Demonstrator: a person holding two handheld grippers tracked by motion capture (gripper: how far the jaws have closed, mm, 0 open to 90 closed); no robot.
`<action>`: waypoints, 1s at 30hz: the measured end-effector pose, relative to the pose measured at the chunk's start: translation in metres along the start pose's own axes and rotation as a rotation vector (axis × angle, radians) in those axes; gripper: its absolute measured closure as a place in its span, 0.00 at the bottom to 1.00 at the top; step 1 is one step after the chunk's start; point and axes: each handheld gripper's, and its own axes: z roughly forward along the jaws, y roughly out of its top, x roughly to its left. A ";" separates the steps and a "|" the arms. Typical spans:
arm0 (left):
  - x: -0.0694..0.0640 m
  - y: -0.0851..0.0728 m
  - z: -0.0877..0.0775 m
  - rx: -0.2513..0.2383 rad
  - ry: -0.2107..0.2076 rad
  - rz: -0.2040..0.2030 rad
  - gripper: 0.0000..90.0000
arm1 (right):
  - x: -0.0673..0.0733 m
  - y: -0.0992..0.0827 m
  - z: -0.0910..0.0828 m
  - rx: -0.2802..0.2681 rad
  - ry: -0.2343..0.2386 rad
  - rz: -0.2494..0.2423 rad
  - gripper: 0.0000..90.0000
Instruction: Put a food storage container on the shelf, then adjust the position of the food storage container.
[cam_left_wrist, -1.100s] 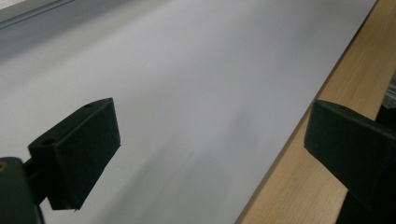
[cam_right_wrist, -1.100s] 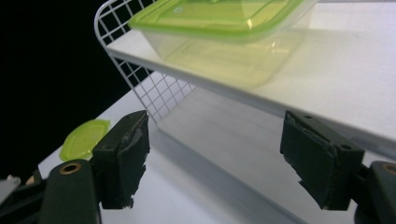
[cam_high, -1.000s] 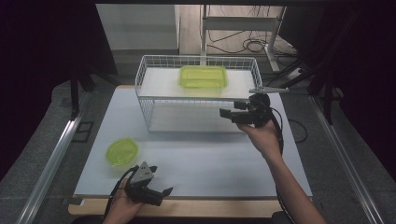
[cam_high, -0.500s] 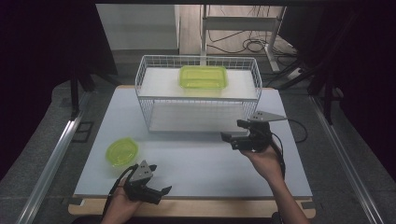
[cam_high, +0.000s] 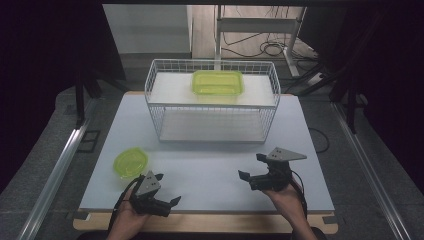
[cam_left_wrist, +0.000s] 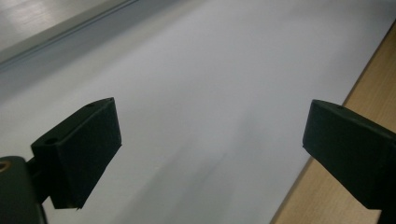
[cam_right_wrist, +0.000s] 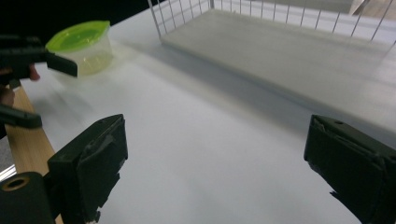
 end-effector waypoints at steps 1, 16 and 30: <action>0.000 0.000 0.000 -0.003 0.004 0.001 0.04 | 0.001 -0.004 0.000 0.007 -0.002 0.000 0.06; -0.001 -0.001 0.006 0.078 0.019 0.032 0.05 | 0.004 -0.037 0.005 0.068 -0.032 -0.023 0.07; 0.018 0.018 -0.020 0.033 -0.003 -0.054 0.57 | 0.002 -0.037 0.007 0.089 -0.036 -0.036 0.08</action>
